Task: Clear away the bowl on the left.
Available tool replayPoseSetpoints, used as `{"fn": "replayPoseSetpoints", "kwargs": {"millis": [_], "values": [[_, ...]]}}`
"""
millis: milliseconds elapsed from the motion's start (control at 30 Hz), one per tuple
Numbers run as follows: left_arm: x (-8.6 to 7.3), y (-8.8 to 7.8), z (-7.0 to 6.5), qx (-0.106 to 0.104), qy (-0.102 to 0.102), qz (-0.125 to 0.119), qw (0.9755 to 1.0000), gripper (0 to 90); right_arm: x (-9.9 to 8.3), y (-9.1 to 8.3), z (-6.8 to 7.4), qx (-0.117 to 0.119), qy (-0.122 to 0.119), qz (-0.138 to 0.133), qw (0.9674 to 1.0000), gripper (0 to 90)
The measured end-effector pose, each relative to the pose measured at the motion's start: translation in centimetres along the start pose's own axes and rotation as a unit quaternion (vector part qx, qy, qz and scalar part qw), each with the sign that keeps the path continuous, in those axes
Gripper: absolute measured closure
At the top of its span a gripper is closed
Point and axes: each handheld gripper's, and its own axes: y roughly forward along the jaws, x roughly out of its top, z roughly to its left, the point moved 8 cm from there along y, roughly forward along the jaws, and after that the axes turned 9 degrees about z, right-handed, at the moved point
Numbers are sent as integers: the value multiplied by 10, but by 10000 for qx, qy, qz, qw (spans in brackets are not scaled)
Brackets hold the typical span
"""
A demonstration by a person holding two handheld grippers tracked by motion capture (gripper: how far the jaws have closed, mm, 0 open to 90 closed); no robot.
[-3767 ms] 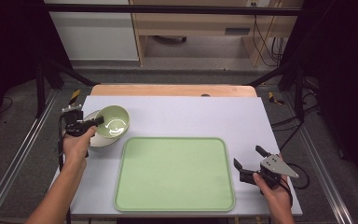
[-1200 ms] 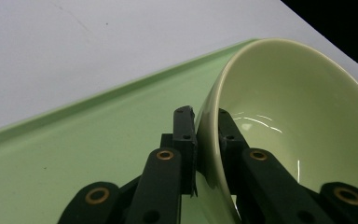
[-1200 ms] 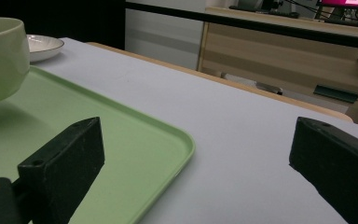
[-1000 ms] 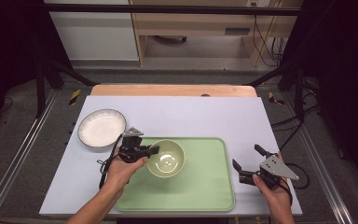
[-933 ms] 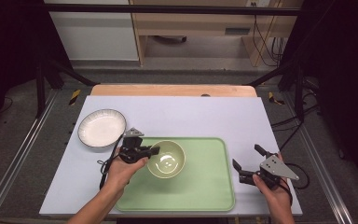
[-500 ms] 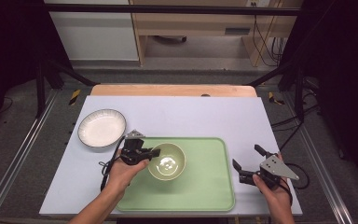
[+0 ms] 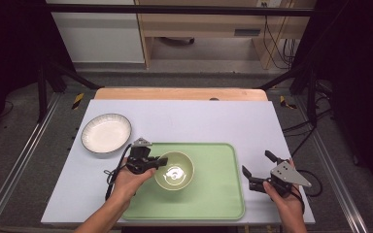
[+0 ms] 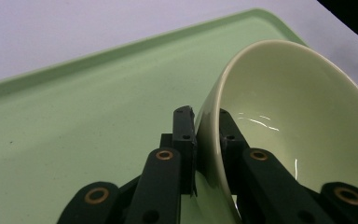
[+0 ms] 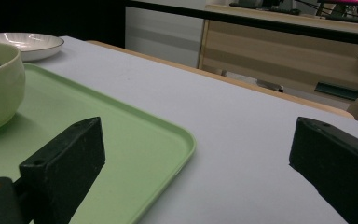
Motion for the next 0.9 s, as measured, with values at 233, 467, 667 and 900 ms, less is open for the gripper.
{"fn": "replayPoseSetpoints", "kwargs": {"millis": [233,467,667,900], "values": [[-1,2,-1,-8,1,26,10000,817,0,0,0,-10,-9,12,10000,36],[-5,5,-1,-19,-3,99,9999,816,0,0,0,-8,-4,14,10000,36],[-5,7,0,-56,-71,86,9999,816,0,0,0,-4,-8,15,10000,36],[-5,8,0,-111,-144,146,9997,817,-1,0,0,-5,4,21,10000,36]]}}
